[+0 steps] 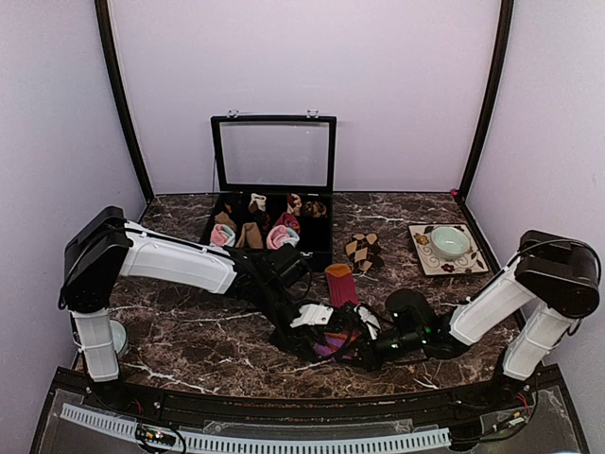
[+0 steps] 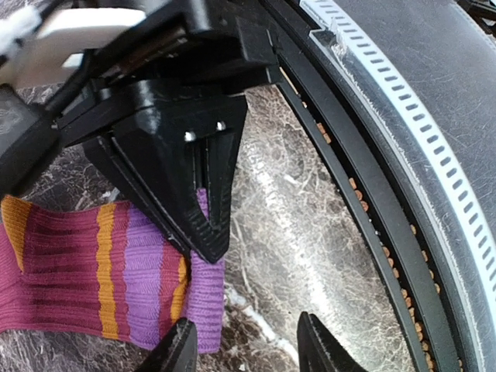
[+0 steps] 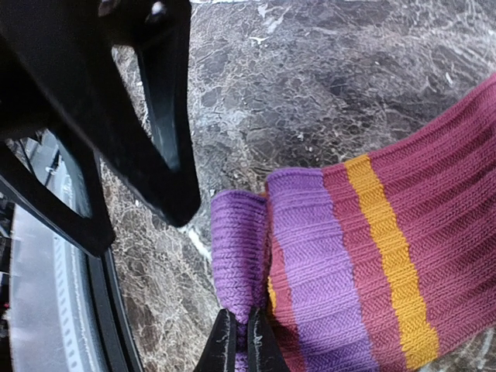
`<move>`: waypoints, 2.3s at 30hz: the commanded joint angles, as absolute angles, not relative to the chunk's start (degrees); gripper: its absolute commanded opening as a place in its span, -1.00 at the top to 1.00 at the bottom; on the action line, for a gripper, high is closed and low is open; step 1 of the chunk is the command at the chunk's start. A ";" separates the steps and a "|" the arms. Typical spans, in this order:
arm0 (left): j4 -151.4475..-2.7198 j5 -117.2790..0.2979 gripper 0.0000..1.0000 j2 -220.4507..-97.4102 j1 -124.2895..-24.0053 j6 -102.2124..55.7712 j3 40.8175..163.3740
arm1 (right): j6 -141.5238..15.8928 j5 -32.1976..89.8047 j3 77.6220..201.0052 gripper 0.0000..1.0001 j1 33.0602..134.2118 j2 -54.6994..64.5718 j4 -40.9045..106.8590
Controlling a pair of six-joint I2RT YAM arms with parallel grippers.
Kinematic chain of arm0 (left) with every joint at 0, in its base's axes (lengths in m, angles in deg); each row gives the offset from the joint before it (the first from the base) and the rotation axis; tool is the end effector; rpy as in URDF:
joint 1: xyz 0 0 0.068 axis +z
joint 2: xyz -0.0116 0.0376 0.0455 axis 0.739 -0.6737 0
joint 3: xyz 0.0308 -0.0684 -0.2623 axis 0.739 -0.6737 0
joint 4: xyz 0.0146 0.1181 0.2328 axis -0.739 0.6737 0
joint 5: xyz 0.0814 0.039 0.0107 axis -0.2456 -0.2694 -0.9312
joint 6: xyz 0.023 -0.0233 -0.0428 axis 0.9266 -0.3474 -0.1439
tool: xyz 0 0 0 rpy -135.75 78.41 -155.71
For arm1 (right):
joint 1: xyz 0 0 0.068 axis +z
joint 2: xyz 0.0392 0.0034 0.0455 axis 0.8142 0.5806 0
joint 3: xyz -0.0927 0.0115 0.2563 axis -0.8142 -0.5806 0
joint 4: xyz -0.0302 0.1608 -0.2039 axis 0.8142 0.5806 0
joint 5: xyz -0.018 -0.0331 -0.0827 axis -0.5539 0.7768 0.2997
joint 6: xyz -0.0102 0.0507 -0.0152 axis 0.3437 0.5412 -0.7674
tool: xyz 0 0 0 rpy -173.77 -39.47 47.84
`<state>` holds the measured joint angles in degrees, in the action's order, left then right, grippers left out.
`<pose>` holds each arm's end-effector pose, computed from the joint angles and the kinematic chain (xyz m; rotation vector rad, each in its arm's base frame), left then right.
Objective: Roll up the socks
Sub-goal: Roll the sock at the center of the board.
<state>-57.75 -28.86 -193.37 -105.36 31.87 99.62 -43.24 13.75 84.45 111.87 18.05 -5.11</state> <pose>0.1901 -0.3419 0.1637 2.0948 1.3946 -0.9435 0.1250 0.2207 0.0965 -0.8857 2.2679 1.1869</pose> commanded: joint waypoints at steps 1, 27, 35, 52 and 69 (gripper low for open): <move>-59.25 -31.50 0.06 -194.08 -106.00 33.68 98.39 | -40.25 12.01 82.58 1.00 109.59 21.74 0.73; -60.99 -34.64 0.88 -197.93 -107.22 36.53 99.69 | -38.67 9.38 84.16 1.00 107.86 23.60 2.08; -57.46 -34.22 0.70 -199.88 -107.15 34.81 100.95 | -40.68 10.39 84.33 0.91 107.86 21.33 4.54; -57.97 -38.87 0.22 -194.27 -107.24 33.00 100.72 | -39.60 7.95 83.28 1.00 107.86 24.46 1.56; -59.59 -39.24 0.38 -197.56 -107.50 33.69 101.48 | -37.84 6.98 82.15 1.00 107.91 24.82 -0.98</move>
